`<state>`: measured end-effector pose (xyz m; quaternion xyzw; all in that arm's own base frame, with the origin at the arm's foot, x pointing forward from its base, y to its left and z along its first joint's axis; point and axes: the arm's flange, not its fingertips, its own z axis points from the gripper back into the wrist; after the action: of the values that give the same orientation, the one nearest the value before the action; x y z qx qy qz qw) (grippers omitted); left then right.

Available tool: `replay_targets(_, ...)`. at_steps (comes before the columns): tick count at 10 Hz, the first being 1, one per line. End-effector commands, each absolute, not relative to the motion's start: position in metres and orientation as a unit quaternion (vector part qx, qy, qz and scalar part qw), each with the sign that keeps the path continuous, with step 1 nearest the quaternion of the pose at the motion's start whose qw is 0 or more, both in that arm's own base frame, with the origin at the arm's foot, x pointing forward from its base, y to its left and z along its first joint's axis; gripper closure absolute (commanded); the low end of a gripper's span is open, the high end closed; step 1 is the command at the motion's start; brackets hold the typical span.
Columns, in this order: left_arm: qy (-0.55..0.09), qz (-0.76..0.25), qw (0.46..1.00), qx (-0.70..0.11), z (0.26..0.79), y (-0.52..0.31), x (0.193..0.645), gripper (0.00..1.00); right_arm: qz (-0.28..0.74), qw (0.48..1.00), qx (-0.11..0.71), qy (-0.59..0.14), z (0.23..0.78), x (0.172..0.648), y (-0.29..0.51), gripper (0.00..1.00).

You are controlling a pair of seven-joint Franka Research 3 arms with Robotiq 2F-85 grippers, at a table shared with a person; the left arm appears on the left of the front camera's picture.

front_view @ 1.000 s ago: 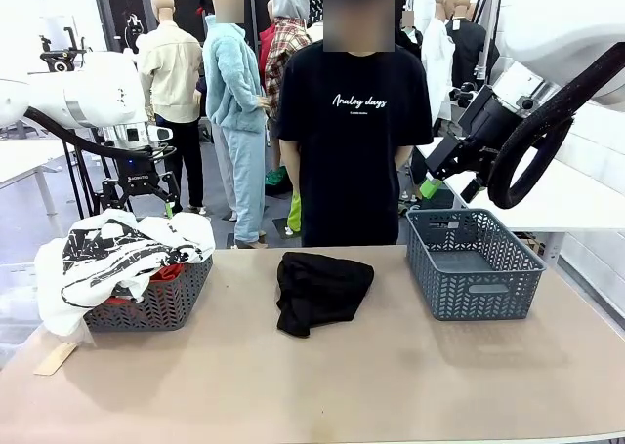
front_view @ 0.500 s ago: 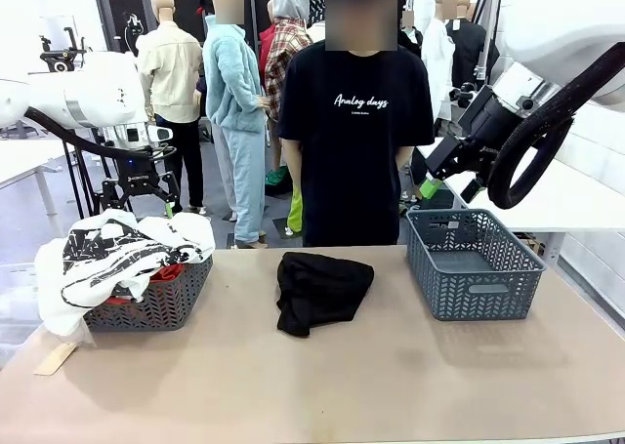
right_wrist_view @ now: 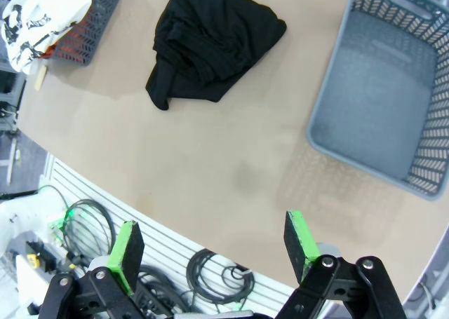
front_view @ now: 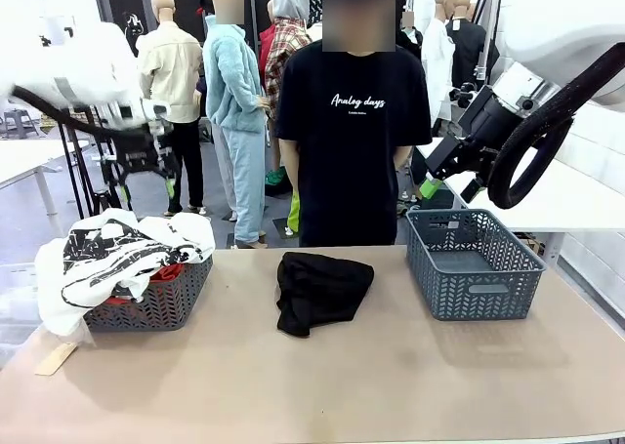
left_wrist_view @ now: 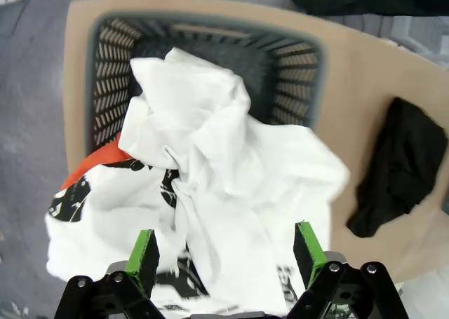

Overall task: Sort the tops and bottoms.
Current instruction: Lift clothes from the center of the table with your right hand.

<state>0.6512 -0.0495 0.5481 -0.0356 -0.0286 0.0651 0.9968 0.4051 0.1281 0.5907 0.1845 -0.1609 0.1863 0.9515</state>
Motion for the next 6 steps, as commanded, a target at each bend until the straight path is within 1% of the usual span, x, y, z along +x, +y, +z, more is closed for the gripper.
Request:
replay_targets(1, -0.086, 0.014, 0.992, -0.09, 0.59, -0.038, 0.595, 0.0, 0.186, 0.952, 0.182, -0.159, 0.589, 0.403, 0.128, 0.0)
replay_targets(2, -0.097, -0.03, 0.989, -0.106, 0.606, -0.03, 0.567, 0.0, 0.186, 0.952, 0.182, -0.159, 0.589, 0.403, 0.128, 0.0)
replay_targets(4, -0.13, -0.061, 0.977, -0.16, 0.611, -0.006, 0.524, 0.0, 0.186, 0.952, 0.182, -0.159, 0.589, 0.403, 0.128, 0.0)
replay_targets(5, -0.158, -0.052, 0.975, -0.145, 0.611, -0.001, 0.506, 0.0, 0.186, 0.952, 0.182, -0.159, 0.589, 0.403, 0.128, 0.0)
replay_targets(6, -0.192, -0.036, 0.975, -0.107, 0.616, -0.006, 0.493, 0.0, 0.186, 0.952, 0.182, -0.159, 0.589, 0.403, 0.128, 0.0)
